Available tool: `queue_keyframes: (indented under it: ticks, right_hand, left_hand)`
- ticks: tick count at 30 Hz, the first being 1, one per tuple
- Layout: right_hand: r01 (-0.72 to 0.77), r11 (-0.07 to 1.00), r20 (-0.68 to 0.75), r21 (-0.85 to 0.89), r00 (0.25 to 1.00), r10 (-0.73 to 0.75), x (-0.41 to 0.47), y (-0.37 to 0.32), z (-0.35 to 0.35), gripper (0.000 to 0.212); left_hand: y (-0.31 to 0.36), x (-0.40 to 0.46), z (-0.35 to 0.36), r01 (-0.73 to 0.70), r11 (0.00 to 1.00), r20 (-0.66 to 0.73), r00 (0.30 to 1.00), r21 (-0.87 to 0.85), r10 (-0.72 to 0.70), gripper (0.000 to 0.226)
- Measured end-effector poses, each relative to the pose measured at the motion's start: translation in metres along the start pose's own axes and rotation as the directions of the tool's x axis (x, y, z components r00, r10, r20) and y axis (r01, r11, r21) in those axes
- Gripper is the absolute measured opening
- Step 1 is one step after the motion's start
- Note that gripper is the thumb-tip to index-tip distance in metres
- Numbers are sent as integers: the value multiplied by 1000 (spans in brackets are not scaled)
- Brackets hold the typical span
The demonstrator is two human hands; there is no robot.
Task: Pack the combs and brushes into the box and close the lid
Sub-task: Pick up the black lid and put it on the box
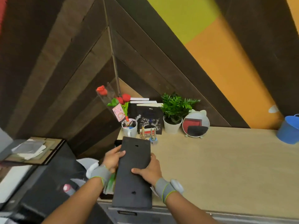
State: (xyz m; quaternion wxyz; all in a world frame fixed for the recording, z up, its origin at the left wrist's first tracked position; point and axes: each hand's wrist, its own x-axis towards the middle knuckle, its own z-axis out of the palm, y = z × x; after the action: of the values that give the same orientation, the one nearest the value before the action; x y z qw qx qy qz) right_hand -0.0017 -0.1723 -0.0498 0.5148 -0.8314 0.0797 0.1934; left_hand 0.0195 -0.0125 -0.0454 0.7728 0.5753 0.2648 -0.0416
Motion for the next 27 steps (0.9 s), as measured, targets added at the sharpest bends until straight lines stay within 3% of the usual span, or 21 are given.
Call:
queue_keyframes:
  ticks: [2,4,6,8,17,27]
  right_hand:
    - [-92,983,36,159,996,87,2,-9,14,93]
    - [-150,961,47,232,989,143,5,-18,27,66]
    - [-175,950,53,260,985,167,9,-25,37,45]
    - [-186,952,57,243,982,178,13,-30,42,37]
    - [-208,965,35,160,978,205,33,-27,62,39]
    - [-210,976,18,55,978,209,46,-27,72,43]
  left_hand:
    - [9,8,-21,-12,1000,-49,999,-7,12,49]
    - [12,16,-35,-15,1000,-75,997,0,15,49]
    - [13,25,-44,-7,1000,-81,997,0,7,49]
    - [11,35,-51,5,1000,-113,994,-3,-6,47]
    - [-4,70,-52,-72,937,-190,971,343,144,37]
    - [-28,78,-59,-25,975,-337,936,222,100,38]
